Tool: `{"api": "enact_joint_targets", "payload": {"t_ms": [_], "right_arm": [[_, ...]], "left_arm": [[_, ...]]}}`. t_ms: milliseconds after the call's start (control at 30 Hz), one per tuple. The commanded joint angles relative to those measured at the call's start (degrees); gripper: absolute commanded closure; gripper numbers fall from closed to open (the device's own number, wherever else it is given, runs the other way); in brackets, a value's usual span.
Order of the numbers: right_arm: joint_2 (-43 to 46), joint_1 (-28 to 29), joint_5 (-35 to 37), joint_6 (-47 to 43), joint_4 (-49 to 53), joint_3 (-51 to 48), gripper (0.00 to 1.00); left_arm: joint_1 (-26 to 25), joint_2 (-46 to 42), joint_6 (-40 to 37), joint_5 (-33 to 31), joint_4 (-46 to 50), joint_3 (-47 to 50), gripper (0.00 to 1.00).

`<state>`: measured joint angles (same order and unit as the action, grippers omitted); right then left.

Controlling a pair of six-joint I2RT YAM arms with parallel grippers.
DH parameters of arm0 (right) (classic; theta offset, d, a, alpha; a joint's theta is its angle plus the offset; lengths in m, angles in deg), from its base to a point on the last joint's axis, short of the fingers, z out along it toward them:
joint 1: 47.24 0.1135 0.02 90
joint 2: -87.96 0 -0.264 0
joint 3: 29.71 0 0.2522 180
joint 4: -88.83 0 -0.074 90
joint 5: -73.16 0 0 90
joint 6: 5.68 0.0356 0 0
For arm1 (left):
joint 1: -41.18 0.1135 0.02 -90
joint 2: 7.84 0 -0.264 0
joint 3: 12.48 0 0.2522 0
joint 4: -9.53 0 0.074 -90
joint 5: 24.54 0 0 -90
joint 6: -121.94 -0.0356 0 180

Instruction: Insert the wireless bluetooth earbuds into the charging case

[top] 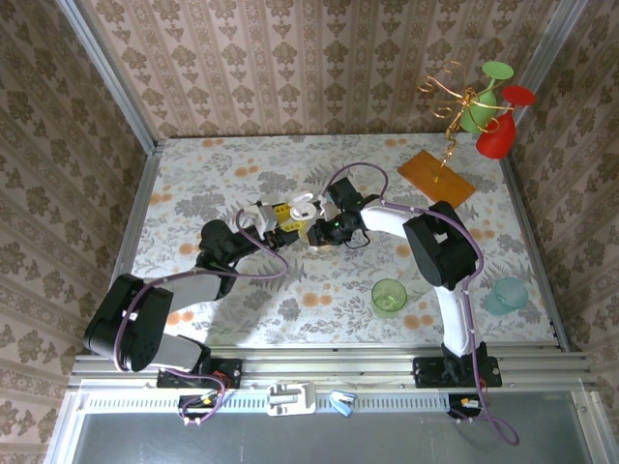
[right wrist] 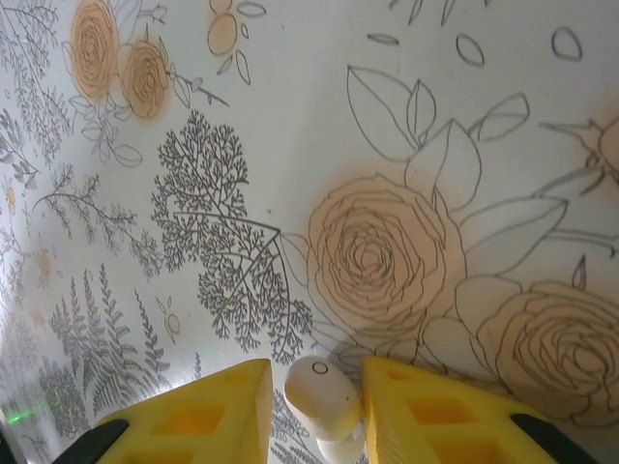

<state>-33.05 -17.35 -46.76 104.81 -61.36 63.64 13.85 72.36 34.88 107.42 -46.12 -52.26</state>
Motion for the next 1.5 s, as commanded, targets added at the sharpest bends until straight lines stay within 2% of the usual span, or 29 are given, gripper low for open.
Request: {"api": "enact_joint_targets", "payload": {"t_ms": [0,300,500,900,1200,1467], "right_arm": [[2.1,0.3,-1.4,-0.8,1.9,-1.3,0.73],[1.5,0.4,-1.1,-0.9,2.4,-1.1,0.84],[3.4,0.6,0.6,-0.6,2.1,-1.5,0.87],[19.2,0.3,12.4,-0.7,0.6,-8.7,0.88],[30.8,0.3,14.8,-1.4,4.8,-10.6,0.87],[37.6,2.4,13.8,-1.2,5.9,-8.2,0.86]], "left_arm": [[-0.2,0.6,0.3,0.3,-2.3,-1.6,0.80],[-0.2,0.9,0.4,0.2,-2.6,-1.5,0.79],[-0.1,1.0,0.3,-0.4,-2.7,-1.4,0.80],[0.8,1.4,1.3,-1.3,-2.7,-0.8,0.79],[4.6,2.0,2.5,-4.6,-1.1,0.2,0.79],[4.7,2.4,2.8,-4.6,2.0,-0.4,0.79]]}}
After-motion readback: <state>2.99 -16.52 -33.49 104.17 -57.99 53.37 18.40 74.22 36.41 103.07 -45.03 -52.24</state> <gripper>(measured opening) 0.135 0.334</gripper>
